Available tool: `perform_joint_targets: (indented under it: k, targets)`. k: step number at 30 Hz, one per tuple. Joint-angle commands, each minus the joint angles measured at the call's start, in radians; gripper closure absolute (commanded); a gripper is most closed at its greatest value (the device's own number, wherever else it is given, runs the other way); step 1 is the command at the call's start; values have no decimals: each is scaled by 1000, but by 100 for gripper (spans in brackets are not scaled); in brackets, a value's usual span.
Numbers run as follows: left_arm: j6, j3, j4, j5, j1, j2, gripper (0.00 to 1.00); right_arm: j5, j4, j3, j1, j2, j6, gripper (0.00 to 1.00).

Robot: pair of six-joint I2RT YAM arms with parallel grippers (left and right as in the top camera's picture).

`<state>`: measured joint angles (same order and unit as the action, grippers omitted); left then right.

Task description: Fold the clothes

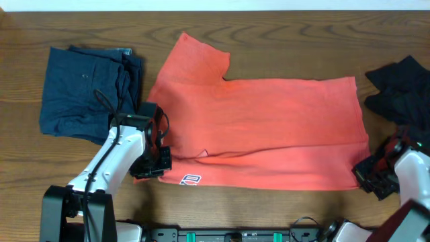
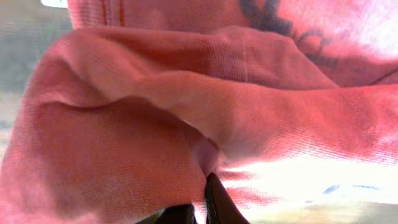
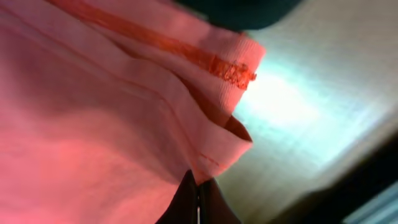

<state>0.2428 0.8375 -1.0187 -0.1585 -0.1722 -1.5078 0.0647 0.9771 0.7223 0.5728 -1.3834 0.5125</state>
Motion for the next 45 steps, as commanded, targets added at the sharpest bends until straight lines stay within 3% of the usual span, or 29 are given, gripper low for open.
perform_joint_targets:
  k: [1,3,5,8,10,15,18,21,22,26,33,37,45]
  targets:
    - [2,-6,-46,10,0,5,92,89,24,-2,23,75,7,92]
    - [0,-5,-59,-39,-2,7,91,89,33,-2,23,110,7,71]
    - [-2,10,-82,-82,-2,12,88,89,34,3,23,148,7,57]
    - [-2,47,-129,-92,-2,30,83,55,34,33,23,196,7,51]
    - [-2,84,-164,-92,-2,51,73,-22,35,79,23,234,3,50]
    - [-4,201,-220,-96,-2,114,67,-344,9,208,15,295,-132,49]
    - [-44,278,-176,-132,-2,150,60,-459,2,270,-10,297,-214,52]
    - [-148,333,-56,-270,-2,178,39,-517,-6,310,-55,297,-275,55]
    - [-180,342,-11,-312,-2,183,37,-517,-10,315,-72,297,-281,55]
    - [-228,368,145,-341,-4,165,44,-513,-32,321,-150,288,-283,55]
    - [-269,448,362,-169,-4,-34,46,-518,-147,343,-234,150,-265,47]
    - [-296,520,506,-126,-4,-212,37,-523,-183,360,-248,51,-258,42]
    - [-345,563,939,-53,-3,-509,33,-508,-127,360,-248,-41,-260,43]
